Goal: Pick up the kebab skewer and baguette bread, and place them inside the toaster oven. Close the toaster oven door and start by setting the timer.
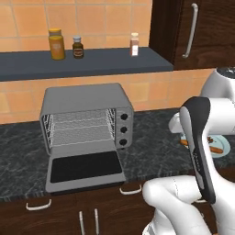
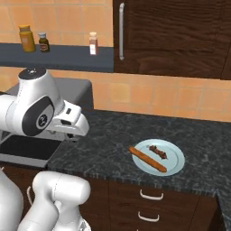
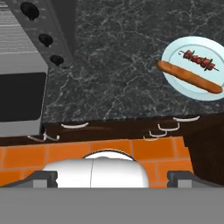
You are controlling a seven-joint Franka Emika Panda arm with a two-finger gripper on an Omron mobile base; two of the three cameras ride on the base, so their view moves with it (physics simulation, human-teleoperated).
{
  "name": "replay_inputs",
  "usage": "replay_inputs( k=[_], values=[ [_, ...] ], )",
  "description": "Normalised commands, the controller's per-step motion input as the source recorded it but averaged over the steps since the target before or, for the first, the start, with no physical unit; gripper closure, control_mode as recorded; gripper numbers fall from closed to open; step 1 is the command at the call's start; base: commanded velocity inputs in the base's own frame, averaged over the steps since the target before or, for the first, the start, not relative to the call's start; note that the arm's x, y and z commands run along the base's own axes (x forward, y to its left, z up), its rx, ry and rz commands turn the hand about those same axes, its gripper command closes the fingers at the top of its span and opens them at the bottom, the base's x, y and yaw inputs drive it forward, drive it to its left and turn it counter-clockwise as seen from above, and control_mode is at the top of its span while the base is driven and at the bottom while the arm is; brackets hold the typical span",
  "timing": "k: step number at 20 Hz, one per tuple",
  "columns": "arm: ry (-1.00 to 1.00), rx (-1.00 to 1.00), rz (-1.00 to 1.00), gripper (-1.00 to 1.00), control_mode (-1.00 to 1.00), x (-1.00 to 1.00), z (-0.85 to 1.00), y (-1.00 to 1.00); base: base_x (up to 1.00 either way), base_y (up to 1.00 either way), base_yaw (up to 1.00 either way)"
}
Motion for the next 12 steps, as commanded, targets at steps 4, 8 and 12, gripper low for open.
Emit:
replay_inputs(
  k=[4,8,12],
  values=[
    [0.0,0.0,0.0,-1.0,1.0,0.0,0.0,0.0,0.37,0.0,0.02],
    [0.0,0.0,0.0,-1.0,1.0,0.0,0.0,0.0,0.52,0.0,0.0],
    [0.0,0.0,0.0,-1.0,1.0,0.0,0.0,0.0,0.23,0.0,0.0]
  ],
)
